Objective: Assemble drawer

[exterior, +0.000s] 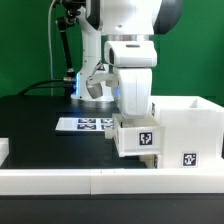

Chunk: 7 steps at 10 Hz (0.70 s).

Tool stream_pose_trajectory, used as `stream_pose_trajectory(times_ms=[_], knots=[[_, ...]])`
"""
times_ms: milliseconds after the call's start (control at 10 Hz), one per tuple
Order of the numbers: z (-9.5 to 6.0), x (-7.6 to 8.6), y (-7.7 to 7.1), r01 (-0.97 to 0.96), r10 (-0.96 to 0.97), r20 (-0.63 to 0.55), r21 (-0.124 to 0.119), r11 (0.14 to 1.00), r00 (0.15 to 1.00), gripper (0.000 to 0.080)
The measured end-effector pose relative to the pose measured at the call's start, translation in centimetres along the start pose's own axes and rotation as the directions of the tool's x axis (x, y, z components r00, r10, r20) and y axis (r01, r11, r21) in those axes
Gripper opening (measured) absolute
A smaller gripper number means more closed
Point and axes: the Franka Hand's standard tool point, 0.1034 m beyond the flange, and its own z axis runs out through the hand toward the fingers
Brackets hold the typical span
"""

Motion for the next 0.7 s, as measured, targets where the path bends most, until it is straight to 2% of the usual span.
stream_pose_trajectory(times_ms=[600, 700], knots=[[-0.08, -0.08, 0.18, 0.008, -0.008, 0.014, -0.008, 1.000, 1.000, 0.0044], [-0.07, -0.10, 0.17, 0.008, -0.008, 0.014, -0.008, 1.000, 1.000, 0.0119]])
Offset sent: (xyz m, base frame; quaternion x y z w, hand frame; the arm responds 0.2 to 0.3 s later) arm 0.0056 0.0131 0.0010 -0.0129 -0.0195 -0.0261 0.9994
